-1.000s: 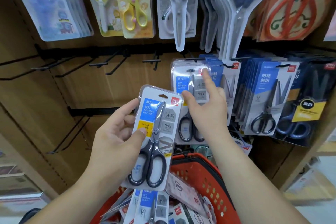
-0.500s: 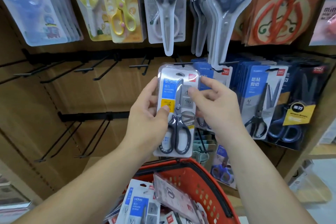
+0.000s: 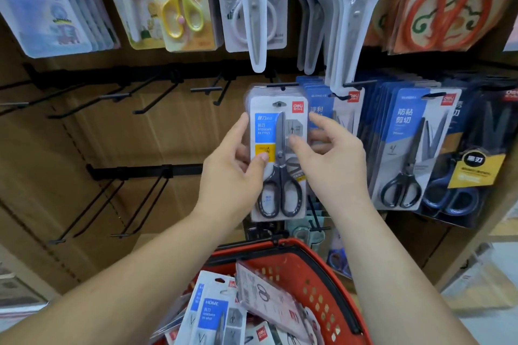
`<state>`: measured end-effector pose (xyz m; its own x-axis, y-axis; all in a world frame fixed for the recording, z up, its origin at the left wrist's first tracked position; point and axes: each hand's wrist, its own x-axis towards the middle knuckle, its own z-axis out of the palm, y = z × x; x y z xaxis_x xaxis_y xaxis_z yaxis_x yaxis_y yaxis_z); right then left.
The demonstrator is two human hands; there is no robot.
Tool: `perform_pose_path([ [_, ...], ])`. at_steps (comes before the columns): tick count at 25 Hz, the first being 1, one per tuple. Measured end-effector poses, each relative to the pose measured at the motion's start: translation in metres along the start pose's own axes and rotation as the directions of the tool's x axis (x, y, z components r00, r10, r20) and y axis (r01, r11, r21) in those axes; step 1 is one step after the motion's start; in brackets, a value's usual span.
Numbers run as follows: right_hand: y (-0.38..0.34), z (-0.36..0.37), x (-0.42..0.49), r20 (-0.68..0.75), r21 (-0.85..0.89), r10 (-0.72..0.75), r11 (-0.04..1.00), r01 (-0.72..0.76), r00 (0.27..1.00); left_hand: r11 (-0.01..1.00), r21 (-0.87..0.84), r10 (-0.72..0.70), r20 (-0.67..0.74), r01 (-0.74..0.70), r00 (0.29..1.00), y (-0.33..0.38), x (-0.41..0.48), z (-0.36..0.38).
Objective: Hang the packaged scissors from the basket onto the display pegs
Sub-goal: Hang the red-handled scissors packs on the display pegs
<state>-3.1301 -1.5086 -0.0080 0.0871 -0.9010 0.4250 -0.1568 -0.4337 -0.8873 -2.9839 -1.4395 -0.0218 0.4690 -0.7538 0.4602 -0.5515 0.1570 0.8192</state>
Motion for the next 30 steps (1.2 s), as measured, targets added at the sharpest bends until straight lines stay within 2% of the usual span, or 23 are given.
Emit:
perform_pose_path([
  [3, 0.003, 0.0, -0.004, -0.004, -0.206, -0.057, 0.977, 0.055, 0.998, 0.98, 0.194, 0.056, -0.003, -0.054, 0.998, -0.01, 0.016, -0.003],
  [5, 0.002, 0.0, -0.009, 0.007, -0.291, -0.079, 0.954, 0.077, 0.997, 0.968, 0.241, 0.063, 0.015, -0.065, 0.998, -0.016, 0.023, -0.004],
  [9, 0.0, 0.0, -0.026, 0.119, -0.293, 0.0, 0.955, 0.035, 0.993, 0.978, 0.202, 0.03, 0.095, -0.049, 0.995, -0.023, 0.007, -0.01],
  [14, 0.015, 0.009, -0.083, 0.294, -0.266, 0.096, 0.964, -0.015, 0.951, 0.988, 0.157, -0.027, 0.232, -0.01, 0.972, -0.056, -0.09, -0.048],
  [16, 0.023, 0.006, -0.108, 0.409, -0.329, 0.171, 0.944, -0.03, 0.896, 0.986, 0.16, -0.102, 0.303, 0.055, 0.947, -0.068, -0.131, -0.073],
  [19, 0.036, -0.002, -0.133, 0.572, -0.489, 0.29, 0.872, 0.035, 0.767, 0.926, 0.333, -0.293, 0.332, 0.179, 0.897, -0.1, -0.181, -0.11],
  [23, 0.06, 0.004, -0.156, 0.648, -0.606, 0.411, 0.788, 0.107, 0.641, 0.832, 0.484, -0.489, 0.407, 0.272, 0.771, -0.115, -0.208, -0.124],
  [24, 0.066, 0.006, -0.161, 0.644, -0.638, 0.456, 0.763, 0.101, 0.615, 0.827, 0.496, -0.498, 0.429, 0.265, 0.754, -0.113, -0.209, -0.121],
  [27, 0.079, 0.014, -0.169, 0.659, -0.653, 0.512, 0.753, 0.081, 0.551, 0.85, 0.504, -0.423, 0.475, 0.156, 0.772, -0.121, -0.202, -0.112],
  [30, 0.087, 0.026, -0.169, 0.682, -0.626, 0.462, 0.77, 0.124, 0.567, 0.85, 0.468, -0.477, 0.489, 0.241, 0.731, -0.137, -0.196, -0.104],
])
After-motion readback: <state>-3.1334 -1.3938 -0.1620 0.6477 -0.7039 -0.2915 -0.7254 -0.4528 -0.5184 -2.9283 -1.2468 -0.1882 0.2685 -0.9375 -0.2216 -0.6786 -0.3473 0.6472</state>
